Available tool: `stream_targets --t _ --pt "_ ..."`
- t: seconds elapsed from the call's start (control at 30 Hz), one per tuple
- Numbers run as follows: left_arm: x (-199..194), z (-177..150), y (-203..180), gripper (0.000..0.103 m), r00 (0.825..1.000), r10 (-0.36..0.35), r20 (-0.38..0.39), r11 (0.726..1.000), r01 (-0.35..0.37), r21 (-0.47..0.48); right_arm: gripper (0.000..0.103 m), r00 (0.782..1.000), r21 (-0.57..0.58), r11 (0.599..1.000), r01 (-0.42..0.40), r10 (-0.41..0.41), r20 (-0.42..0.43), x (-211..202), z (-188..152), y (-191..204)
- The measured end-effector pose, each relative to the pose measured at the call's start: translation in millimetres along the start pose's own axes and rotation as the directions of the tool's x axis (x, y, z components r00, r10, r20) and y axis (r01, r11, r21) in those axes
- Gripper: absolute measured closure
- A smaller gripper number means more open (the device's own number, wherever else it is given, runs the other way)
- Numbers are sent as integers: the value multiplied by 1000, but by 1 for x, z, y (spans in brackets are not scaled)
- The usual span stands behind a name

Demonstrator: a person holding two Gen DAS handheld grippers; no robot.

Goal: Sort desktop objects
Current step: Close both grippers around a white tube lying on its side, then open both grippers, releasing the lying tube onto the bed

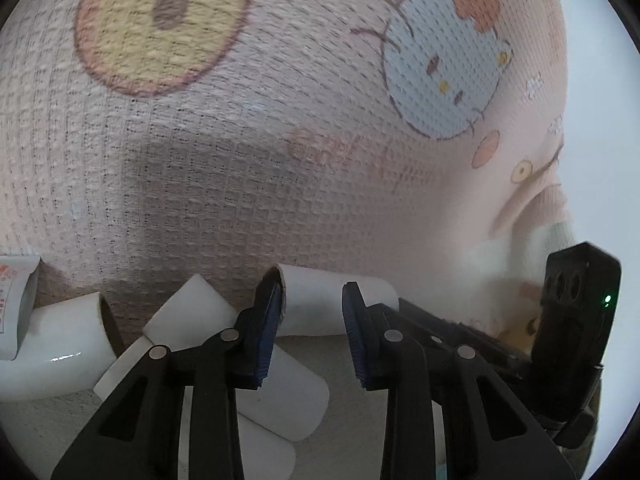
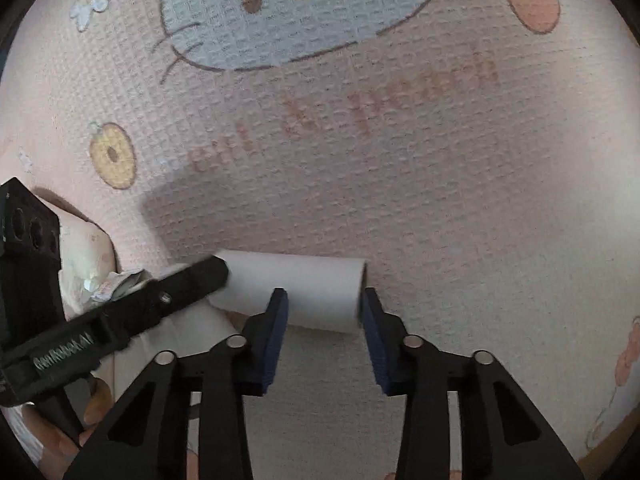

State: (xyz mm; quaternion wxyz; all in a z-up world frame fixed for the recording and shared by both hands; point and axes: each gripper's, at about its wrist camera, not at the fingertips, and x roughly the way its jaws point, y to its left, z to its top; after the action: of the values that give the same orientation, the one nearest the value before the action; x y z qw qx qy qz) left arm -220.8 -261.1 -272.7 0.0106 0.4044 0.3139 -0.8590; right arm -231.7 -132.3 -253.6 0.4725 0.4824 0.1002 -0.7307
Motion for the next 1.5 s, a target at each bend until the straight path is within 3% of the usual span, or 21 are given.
stream_targets --t 0.37,0.53,0.7,0.87,1.2,1.5 --pt "-30 -21 -18 69 996 -84 34 995 82 53 70 999 6 1000 28 -28 16 -29 -5 16" --pt "-64 -44 -34 69 994 -91 64 988 83 128 70 999 17 1000 12 -13 30 -64 -24 22" --pt "-90 -75 -39 69 989 -136 56 988 131 82 70 999 22 999 25 -25 25 -88 -49 35" --pt "-105 -101 -49 69 986 -164 -1 983 164 83 70 999 95 995 39 -41 20 -110 -80 32" --pt "-110 -131 -59 69 993 -89 -73 987 98 126 70 998 110 992 56 -52 -42 -130 -120 34" --pt "-81 -124 -34 69 986 -60 -153 998 60 -4 70 994 182 982 46 -26 -110 -100 -121 22"
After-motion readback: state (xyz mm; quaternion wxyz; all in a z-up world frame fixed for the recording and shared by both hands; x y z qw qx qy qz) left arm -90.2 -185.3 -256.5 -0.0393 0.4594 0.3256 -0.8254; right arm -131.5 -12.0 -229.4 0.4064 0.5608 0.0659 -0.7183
